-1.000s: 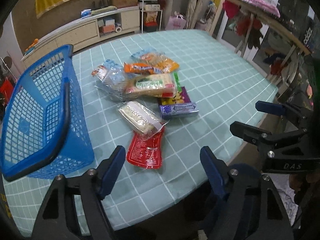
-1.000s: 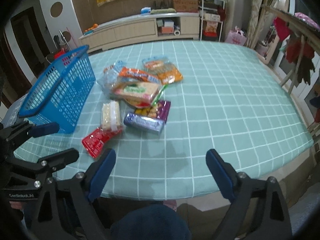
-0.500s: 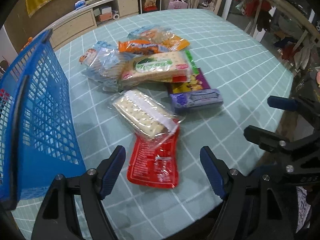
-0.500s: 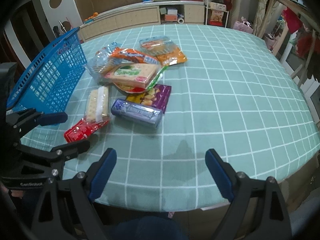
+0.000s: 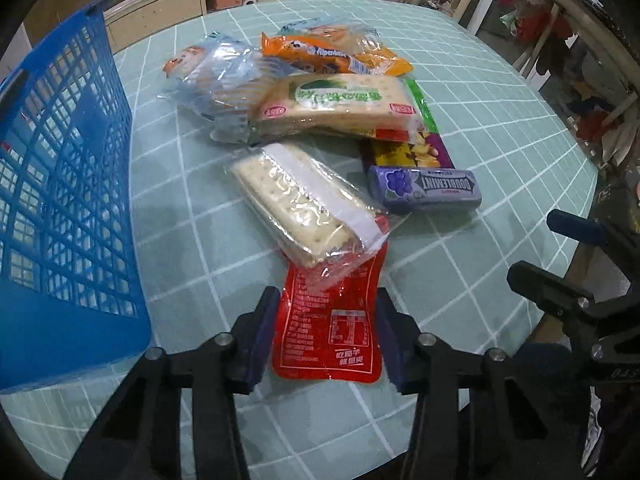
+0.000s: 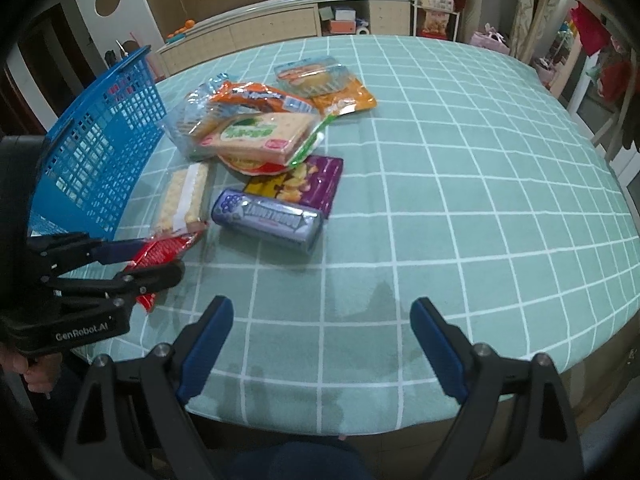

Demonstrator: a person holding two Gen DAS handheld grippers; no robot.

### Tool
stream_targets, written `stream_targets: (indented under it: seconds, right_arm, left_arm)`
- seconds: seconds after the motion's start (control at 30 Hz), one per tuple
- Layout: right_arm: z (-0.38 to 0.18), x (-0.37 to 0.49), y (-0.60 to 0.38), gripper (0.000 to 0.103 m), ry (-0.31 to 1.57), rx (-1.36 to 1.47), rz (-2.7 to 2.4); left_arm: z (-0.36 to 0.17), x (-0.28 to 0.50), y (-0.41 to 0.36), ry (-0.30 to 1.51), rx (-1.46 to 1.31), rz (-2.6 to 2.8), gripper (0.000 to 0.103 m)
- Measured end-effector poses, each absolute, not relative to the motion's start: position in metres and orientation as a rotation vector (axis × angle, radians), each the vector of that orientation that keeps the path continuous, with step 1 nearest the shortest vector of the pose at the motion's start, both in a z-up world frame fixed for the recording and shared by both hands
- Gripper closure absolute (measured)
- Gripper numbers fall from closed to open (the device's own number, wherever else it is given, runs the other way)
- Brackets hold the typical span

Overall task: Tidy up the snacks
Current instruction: 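Lift the red packet with the left tool and carry it over the basket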

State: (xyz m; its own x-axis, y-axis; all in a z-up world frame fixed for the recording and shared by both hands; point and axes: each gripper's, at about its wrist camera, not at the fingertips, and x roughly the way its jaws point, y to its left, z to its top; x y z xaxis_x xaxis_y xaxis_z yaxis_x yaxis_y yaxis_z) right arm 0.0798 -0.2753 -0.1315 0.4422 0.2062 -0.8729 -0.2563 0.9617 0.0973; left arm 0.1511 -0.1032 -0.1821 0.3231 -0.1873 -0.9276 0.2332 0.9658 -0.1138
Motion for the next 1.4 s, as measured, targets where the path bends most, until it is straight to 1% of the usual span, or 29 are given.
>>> stream_targets:
  seconds: [0.07, 0.17, 0.23, 0.43, 0.57, 0.8, 0.87, 1.13, 1.4]
  right_arm:
    - [-0.130, 0.080, -0.275, 0.010, 1.074, -0.052, 0.296]
    - [-0.128, 0.081, -0.274, 0.010, 1.069, -0.062, 0.300]
    - [-0.127, 0.083, -0.273, 0.010, 1.069, -0.061, 0.304]
    - [-0.125, 0.085, -0.269, 0.010, 1.072, -0.074, 0.334]
    - [-0.122, 0.084, -0.262, 0.010, 1.064, -0.110, 0.363]
    - [-0.105, 0.082, -0.253, 0.010, 1.055, -0.099, 0.384]
    - [-0.096, 0.079, -0.248, 0.010, 1.044, -0.103, 0.392]
    - [-0.073, 0.071, -0.235, 0.010, 1.023, -0.115, 0.388]
    - [-0.052, 0.072, -0.217, 0.010, 0.991, -0.125, 0.414]
  left_arm:
    - [-0.181, 0.149, -0.102, 1.216, 0.038, -0.279, 0.067]
    - [-0.177, 0.144, -0.102, 1.220, 0.024, -0.284, 0.081]
    - [-0.175, 0.141, -0.104, 1.221, 0.028, -0.276, 0.085]
    - [-0.171, 0.129, -0.112, 1.205, 0.019, -0.263, 0.091]
    - [-0.162, 0.122, -0.109, 1.172, 0.018, -0.240, 0.094]
    - [-0.119, 0.098, -0.099, 1.074, 0.028, -0.248, 0.098]
    - [-0.108, 0.093, -0.096, 1.041, 0.024, -0.255, 0.103]
    - [-0.075, 0.078, -0.092, 0.937, 0.017, -0.274, 0.103]
    - [-0.020, 0.058, -0.070, 0.798, 0.017, -0.265, 0.103]
